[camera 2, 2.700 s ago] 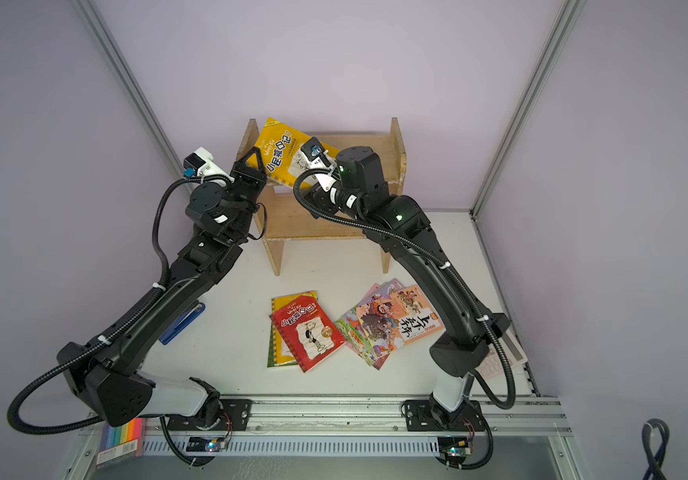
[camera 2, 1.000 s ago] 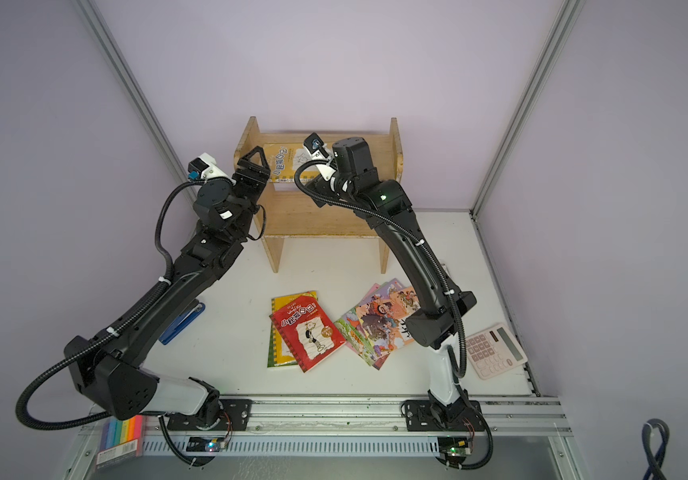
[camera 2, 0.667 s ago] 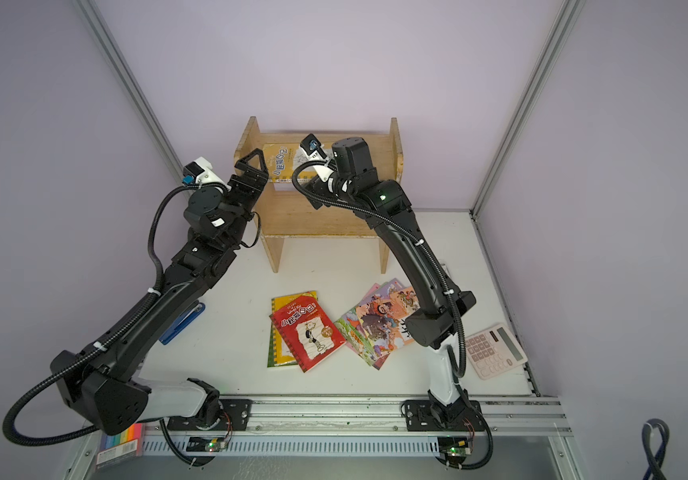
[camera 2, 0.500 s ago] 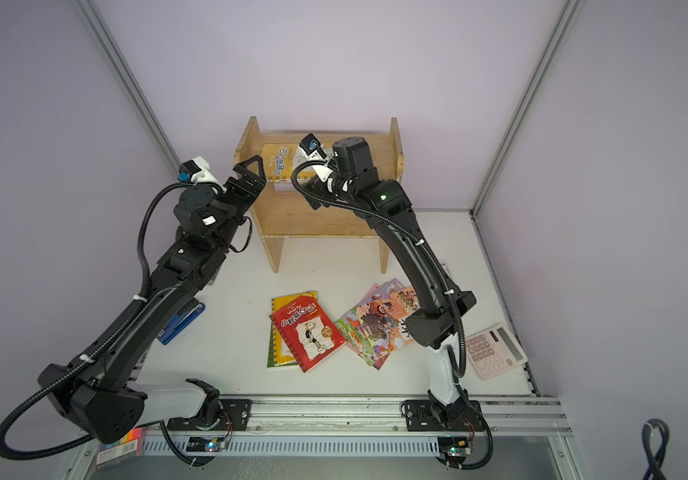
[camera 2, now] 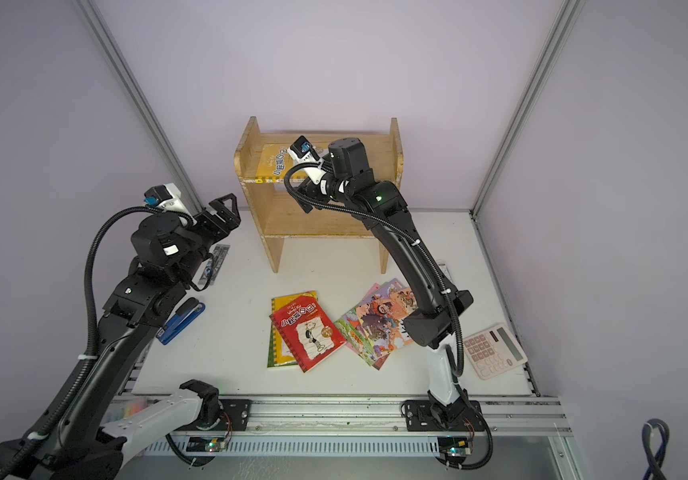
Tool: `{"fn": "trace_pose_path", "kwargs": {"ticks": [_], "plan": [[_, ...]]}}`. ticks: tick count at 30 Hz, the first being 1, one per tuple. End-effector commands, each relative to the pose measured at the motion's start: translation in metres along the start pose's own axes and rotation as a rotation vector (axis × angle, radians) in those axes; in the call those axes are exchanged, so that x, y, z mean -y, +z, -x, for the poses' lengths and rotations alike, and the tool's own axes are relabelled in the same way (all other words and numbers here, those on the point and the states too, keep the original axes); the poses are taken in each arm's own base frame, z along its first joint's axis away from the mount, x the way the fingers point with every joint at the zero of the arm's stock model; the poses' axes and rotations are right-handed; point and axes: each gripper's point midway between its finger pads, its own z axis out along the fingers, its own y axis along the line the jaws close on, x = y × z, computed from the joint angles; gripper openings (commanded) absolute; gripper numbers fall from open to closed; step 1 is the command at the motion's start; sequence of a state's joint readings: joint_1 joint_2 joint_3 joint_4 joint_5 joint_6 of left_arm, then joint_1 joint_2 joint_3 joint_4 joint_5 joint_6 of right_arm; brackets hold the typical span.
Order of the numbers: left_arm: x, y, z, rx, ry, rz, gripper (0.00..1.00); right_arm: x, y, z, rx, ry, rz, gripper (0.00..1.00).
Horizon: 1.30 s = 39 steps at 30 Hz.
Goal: Stacking books/files
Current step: Move the book to the bookshelf.
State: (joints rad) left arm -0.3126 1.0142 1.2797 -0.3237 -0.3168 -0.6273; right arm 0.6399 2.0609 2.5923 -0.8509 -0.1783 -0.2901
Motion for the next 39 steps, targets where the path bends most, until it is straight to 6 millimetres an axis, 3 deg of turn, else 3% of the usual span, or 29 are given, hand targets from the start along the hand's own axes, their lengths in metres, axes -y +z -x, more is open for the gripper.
{"fn": "trace_pose_path", "kwargs": {"ticks": [1,14,25,31,39], "plan": [[-0.014,-0.002,-0.008,-0.023,0.036,0.041,1.00,0.004,0.004,0.018,0.078,-0.030,-0.021,0.98],[-0.025,0.005,-0.030,-0.079,0.026,0.051,1.00,0.025,0.032,0.026,0.135,-0.038,-0.160,0.98],[-0.023,0.013,-0.041,-0.116,0.022,0.030,1.00,0.025,0.033,0.029,0.150,-0.047,-0.165,0.98],[-0.025,0.015,-0.049,-0.134,0.021,0.031,1.00,0.024,0.010,0.041,0.161,-0.018,-0.159,0.98],[-0.032,0.018,-0.061,-0.179,0.007,0.011,1.00,0.036,-0.047,0.039,0.079,0.084,-0.258,0.98]]}}
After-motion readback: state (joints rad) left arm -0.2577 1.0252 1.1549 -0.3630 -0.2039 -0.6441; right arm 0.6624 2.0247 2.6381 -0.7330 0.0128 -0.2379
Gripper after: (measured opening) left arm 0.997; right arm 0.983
